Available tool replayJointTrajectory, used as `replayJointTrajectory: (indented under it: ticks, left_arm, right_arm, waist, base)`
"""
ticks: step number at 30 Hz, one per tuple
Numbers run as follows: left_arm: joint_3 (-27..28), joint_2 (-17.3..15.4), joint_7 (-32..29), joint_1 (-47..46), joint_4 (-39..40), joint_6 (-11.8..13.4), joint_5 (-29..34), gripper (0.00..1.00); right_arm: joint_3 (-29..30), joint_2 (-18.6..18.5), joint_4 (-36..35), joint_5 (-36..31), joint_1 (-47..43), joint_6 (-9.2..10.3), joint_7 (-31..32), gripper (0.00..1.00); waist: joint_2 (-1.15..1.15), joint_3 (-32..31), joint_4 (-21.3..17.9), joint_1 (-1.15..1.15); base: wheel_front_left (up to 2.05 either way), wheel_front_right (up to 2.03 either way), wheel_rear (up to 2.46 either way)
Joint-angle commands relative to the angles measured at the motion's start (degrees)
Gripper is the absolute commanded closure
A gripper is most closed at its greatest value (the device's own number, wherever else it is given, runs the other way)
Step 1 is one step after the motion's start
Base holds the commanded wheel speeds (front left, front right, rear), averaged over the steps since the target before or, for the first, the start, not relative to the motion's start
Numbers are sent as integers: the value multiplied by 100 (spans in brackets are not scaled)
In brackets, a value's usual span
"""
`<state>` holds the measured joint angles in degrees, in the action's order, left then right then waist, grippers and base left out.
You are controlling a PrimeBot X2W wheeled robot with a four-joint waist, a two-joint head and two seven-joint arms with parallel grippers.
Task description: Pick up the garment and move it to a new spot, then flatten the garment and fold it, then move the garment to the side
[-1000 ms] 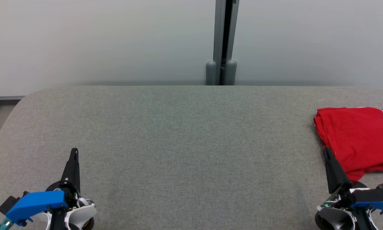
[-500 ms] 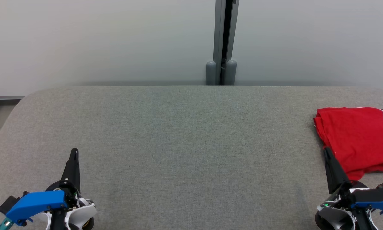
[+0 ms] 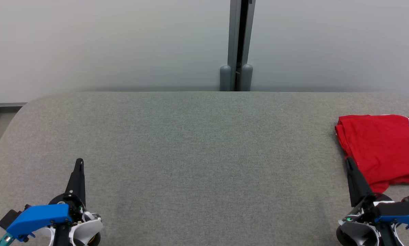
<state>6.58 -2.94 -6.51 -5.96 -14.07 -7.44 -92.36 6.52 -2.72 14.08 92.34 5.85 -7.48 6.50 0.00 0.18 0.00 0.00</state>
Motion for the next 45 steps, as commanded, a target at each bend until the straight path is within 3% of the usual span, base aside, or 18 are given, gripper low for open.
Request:
replayJointTrajectory:
  ticks: [1,45]
  left_arm:
    - [18,15,-25,-63,1,-23,-7,100]
    - [20,17,-26,-64,2,-23,-3,100]
  right_arm:
    - [10,-29,-17,16,69,-2,23,100]
    - [9,-30,-17,15,64,-2,22,100]
  waist:
    - [0,0,0,0]
    - [0,0,0,0]
  base:
    - [0,0,0]
    - [0,0,0]
